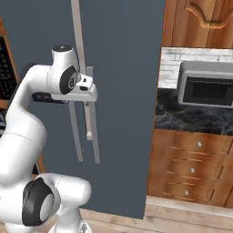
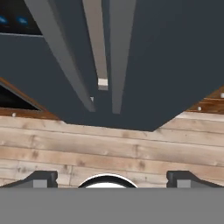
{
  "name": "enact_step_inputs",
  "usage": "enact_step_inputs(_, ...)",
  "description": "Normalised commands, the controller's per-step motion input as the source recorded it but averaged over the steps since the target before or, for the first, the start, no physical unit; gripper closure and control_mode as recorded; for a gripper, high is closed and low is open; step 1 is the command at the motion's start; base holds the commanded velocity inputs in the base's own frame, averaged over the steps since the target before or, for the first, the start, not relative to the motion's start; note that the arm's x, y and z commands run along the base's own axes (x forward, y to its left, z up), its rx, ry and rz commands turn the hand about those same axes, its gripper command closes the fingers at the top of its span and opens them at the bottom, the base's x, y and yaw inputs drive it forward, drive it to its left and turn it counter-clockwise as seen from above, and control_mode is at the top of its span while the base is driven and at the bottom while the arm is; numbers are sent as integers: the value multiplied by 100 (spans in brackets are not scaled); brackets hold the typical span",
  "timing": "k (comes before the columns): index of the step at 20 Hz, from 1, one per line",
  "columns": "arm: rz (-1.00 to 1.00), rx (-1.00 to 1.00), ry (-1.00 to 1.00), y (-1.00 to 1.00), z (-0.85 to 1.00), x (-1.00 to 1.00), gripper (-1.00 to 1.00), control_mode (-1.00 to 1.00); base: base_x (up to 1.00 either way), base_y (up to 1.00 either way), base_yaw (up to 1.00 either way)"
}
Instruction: Retrieve the sausage and cheese from the fridge and place them on the cutting board on the counter.
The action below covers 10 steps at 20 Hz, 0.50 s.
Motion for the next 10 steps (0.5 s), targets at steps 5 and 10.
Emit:
enact_step_inputs(5,0,0,0,0,0,0,-100,100,-14,41,-4)
enact_step_inputs(10,0,0,0,0,0,0,-100,100,0,0,0)
